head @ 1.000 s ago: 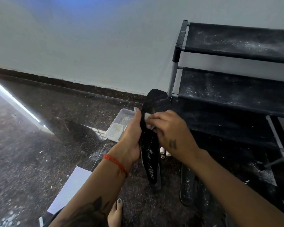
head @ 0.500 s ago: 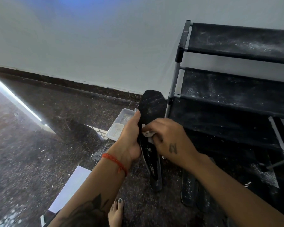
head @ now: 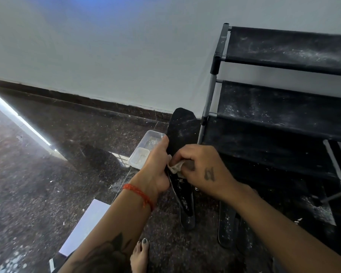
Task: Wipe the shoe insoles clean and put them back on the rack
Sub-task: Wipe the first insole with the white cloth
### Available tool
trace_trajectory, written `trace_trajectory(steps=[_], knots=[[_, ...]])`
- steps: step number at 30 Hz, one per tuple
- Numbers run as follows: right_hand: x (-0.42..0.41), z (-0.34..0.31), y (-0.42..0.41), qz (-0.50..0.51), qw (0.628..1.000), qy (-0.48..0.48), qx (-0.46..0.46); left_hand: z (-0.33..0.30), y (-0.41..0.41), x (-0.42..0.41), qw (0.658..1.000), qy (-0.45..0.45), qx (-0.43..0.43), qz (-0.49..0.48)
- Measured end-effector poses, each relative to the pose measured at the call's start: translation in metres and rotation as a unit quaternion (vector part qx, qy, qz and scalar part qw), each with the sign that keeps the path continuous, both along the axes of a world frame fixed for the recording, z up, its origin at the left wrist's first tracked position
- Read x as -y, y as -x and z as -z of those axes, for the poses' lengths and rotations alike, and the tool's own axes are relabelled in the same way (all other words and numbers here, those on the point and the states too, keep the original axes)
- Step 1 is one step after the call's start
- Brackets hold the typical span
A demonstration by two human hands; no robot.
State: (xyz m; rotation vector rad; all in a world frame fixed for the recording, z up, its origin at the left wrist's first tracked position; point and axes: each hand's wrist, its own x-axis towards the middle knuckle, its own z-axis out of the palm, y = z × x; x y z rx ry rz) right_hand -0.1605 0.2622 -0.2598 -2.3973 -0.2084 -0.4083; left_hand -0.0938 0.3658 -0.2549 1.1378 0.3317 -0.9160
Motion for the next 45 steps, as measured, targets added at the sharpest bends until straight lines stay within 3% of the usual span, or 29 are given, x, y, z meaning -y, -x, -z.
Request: trace_trajectory(steps=[4, 7, 10, 12, 14, 18, 20, 24, 27, 31, 35, 39, 41, 43, 45], knots=[[0.023, 0.004, -0.005, 0.118, 0.990, 0.073, 0.016, -0.003, 0.002, 0.002, 1.000, 0.017, -0.001, 0.021], [0.033, -0.003, -0.003, 0.187, 0.980, -0.006, 0.063, -0.004, 0.001, 0.002, 1.000, 0.016, 0.000, 0.015], [0.015, -0.017, 0.002, 0.074, 0.988, -0.130, 0.029, -0.003, -0.001, 0.001, 1.000, 0.021, 0.008, -0.011], [0.001, -0.018, 0.005, -0.027, 0.994, -0.102, -0.036, -0.003, -0.001, 0.000, 0.999, 0.025, 0.005, -0.024], [-0.001, -0.013, 0.005, -0.059, 0.995, -0.044, -0.069, -0.003, -0.001, 0.000, 0.999, 0.019, 0.002, -0.026], [0.014, -0.001, -0.001, 0.023, 0.992, 0.109, -0.053, 0.000, 0.001, 0.000, 0.999, 0.003, 0.028, 0.017], [0.027, 0.002, -0.001, 0.095, 0.986, 0.132, -0.045, 0.000, 0.002, 0.001, 0.999, 0.008, 0.029, 0.036], [0.050, 0.001, -0.004, 0.237, 0.969, 0.052, 0.052, -0.002, 0.002, 0.001, 0.998, 0.016, 0.035, 0.047], [0.037, 0.002, -0.007, 0.209, 0.971, 0.051, 0.104, -0.002, 0.004, 0.003, 0.997, 0.031, 0.039, 0.063], [0.030, 0.012, -0.009, 0.112, 0.982, 0.125, 0.082, -0.003, 0.005, 0.004, 0.997, 0.042, 0.022, 0.069], [0.057, 0.017, -0.014, 0.216, 0.971, 0.094, 0.050, -0.002, 0.004, 0.003, 0.996, 0.044, 0.017, 0.077], [0.063, 0.005, -0.016, 0.289, 0.950, -0.008, 0.122, -0.002, 0.001, 0.002, 0.997, 0.038, 0.020, 0.068], [0.046, -0.002, -0.015, 0.233, 0.959, -0.060, 0.149, -0.001, -0.001, 0.003, 0.997, 0.036, 0.023, 0.067], [0.017, -0.006, -0.008, 0.129, 0.979, -0.103, 0.115, -0.001, 0.000, 0.003, 0.997, 0.033, 0.031, 0.058], [-0.006, -0.004, -0.003, 0.055, 0.992, -0.085, 0.078, 0.000, -0.003, 0.002, 0.999, 0.026, 0.032, 0.026]])
